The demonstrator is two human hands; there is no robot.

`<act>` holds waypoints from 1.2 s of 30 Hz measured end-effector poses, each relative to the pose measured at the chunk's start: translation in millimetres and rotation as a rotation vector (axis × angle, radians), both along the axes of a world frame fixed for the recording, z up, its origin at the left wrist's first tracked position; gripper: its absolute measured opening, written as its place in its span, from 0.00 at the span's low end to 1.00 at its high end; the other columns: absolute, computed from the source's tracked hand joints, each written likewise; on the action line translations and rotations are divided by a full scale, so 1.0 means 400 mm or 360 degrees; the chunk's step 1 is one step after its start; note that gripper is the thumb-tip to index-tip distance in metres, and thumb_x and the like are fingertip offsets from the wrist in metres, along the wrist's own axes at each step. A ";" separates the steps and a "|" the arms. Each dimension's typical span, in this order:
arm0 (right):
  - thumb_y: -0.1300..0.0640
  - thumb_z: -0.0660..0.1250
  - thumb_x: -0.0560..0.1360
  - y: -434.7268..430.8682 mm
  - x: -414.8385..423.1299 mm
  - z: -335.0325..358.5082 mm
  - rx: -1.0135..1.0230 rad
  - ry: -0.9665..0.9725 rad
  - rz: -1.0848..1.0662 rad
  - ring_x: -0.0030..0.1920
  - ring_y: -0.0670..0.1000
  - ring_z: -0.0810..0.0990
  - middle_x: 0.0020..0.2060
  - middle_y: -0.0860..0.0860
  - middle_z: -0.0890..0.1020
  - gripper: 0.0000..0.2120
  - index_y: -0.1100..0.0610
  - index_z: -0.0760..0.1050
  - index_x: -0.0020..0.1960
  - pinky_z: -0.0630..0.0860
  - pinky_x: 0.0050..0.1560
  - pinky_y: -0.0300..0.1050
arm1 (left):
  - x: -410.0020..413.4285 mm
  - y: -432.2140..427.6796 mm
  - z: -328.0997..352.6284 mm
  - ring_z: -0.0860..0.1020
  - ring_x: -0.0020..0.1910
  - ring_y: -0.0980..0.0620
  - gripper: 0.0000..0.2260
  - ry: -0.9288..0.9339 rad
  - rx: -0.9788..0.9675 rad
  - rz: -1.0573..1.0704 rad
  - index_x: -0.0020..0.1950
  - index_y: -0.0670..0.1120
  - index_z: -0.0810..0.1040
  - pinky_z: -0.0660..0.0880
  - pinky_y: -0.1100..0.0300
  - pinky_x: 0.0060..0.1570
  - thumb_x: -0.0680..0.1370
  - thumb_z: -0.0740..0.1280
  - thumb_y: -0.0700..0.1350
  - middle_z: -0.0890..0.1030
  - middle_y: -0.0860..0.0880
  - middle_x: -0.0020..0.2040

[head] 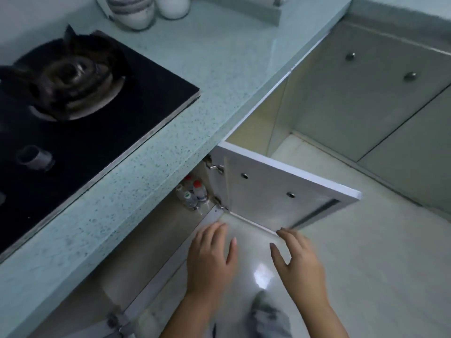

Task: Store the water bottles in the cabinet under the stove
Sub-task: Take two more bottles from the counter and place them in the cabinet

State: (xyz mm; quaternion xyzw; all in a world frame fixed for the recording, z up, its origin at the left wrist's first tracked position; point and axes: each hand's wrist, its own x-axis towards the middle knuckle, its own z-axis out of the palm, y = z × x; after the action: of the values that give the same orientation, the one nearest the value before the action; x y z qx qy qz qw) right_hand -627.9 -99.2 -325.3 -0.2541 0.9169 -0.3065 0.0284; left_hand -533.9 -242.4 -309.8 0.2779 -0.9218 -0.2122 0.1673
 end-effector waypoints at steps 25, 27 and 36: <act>0.55 0.69 0.69 0.944 0.126 0.585 0.0225 0.0401 -0.1633 0.53 0.46 0.71 0.50 0.52 0.82 0.11 0.57 0.77 0.51 0.74 0.47 0.42 | -0.368 0.847 0.568 0.79 0.53 0.41 0.18 0.0336 -0.0134 -0.1689 0.52 0.40 0.79 0.75 0.49 0.51 0.72 0.58 0.50 0.81 0.42 0.51; 0.57 0.71 0.69 1.036 0.120 0.612 0.0214 0.0374 -0.1710 0.54 0.49 0.74 0.50 0.53 0.82 0.12 0.58 0.76 0.52 0.71 0.50 0.42 | -0.403 0.928 0.592 0.78 0.54 0.41 0.19 0.0368 -0.0102 -0.1730 0.53 0.40 0.78 0.74 0.48 0.53 0.73 0.58 0.50 0.81 0.42 0.53; 0.57 0.68 0.71 1.316 -0.007 0.612 0.0128 0.0211 -0.1960 0.58 0.54 0.75 0.54 0.53 0.80 0.14 0.58 0.75 0.56 0.68 0.54 0.44 | -0.594 1.181 0.581 0.78 0.54 0.41 0.19 0.0358 -0.0142 -0.1869 0.54 0.40 0.79 0.73 0.50 0.54 0.73 0.57 0.51 0.81 0.43 0.52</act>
State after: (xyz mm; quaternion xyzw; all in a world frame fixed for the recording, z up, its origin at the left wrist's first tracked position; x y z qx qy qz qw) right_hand -630.6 427.0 -80.4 0.3043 0.9058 -0.2153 -0.2012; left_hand -771.7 230.1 -77.3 -0.3094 -0.9059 -0.2582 0.1302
